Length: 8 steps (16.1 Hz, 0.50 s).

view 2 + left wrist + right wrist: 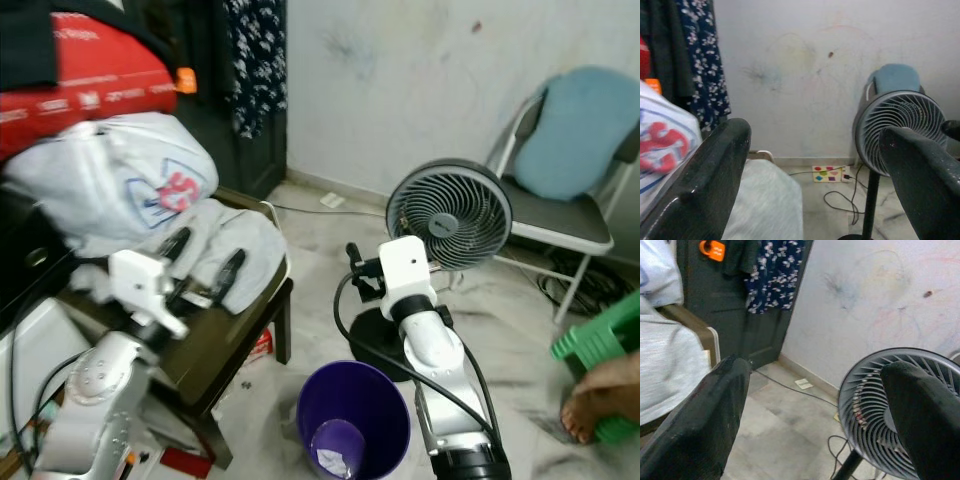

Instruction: Clean up the room

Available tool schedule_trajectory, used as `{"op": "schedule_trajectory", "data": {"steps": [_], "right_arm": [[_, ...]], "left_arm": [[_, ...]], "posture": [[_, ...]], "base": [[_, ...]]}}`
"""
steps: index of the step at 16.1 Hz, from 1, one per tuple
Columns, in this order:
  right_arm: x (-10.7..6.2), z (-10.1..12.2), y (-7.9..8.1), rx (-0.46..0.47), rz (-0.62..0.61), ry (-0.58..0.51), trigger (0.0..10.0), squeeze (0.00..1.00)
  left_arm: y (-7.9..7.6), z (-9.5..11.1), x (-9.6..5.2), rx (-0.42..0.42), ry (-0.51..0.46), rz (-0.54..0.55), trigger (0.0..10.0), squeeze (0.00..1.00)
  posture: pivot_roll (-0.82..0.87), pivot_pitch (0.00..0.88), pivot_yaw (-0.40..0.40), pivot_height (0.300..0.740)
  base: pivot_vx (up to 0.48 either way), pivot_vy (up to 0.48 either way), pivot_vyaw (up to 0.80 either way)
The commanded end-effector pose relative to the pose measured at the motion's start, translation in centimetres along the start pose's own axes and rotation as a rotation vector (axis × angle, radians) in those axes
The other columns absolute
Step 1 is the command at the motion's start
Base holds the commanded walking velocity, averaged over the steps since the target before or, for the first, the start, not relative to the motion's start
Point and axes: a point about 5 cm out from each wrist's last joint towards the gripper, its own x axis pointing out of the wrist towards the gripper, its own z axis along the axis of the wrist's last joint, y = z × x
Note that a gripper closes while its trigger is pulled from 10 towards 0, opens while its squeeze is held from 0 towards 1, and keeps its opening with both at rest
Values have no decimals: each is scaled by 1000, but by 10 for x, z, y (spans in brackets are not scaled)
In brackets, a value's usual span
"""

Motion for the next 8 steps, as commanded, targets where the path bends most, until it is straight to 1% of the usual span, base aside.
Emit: {"op": "schedule_trajectory", "data": {"steps": [1, 4, 8], "right_arm": [[-1, 0, -5, -1, -8, -1, 10000, 0], [0, 0, -3, -21, 2, -4, 10000, 0], [-1, -1, -3, -21, 7, 0, 10000, 0]], "left_arm": [[-6, 0, 4, 3, 1, -21, 10000, 0], [-6, -1, 4, 3, 4, -22, 10000, 0], [-8, -2, 4, 5, 9, -34, 10000, 0]], "posture": [[-49, 0, -46, 740], [-49, 0, -48, 740], [-47, 0, -47, 740]], "base": [[0, 0, 0], [0, 0, 0], [0, 0, 800]]}}
